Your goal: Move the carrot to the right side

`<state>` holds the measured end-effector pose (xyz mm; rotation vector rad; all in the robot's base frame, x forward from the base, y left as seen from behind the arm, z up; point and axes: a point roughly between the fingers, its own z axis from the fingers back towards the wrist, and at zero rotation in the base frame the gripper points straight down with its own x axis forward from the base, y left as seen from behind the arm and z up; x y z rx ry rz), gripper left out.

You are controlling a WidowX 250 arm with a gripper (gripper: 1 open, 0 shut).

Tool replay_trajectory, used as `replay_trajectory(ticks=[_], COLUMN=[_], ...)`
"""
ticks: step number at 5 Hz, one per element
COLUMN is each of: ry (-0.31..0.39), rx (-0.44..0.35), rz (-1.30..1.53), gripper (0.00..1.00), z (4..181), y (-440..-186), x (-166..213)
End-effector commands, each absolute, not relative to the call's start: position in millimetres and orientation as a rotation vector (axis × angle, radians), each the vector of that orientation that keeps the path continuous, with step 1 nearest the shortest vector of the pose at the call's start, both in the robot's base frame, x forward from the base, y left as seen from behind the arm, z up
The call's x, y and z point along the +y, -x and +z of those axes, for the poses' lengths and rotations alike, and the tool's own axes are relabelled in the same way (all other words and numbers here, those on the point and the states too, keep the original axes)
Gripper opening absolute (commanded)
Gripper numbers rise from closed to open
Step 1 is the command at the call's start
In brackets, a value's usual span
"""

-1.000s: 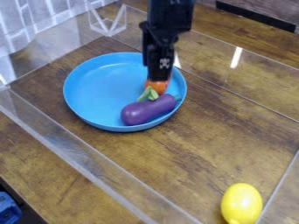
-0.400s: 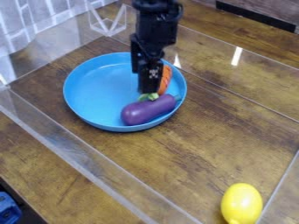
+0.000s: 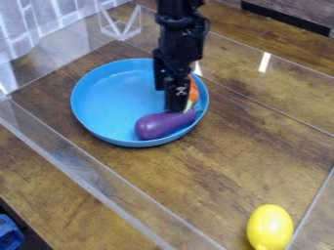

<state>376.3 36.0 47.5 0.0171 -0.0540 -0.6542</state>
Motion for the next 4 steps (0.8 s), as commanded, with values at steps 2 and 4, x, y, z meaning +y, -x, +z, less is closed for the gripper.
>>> replay_trajectory(ticks=[2, 4], ry=[-0.038, -0.034], rx=[-0.075, -0.073], rz=[-0.554, -0.631], gripper=[0.0, 0.0], z=[44.3, 58.6], y=[-400.2, -398.0], x=[18.1, -3.0])
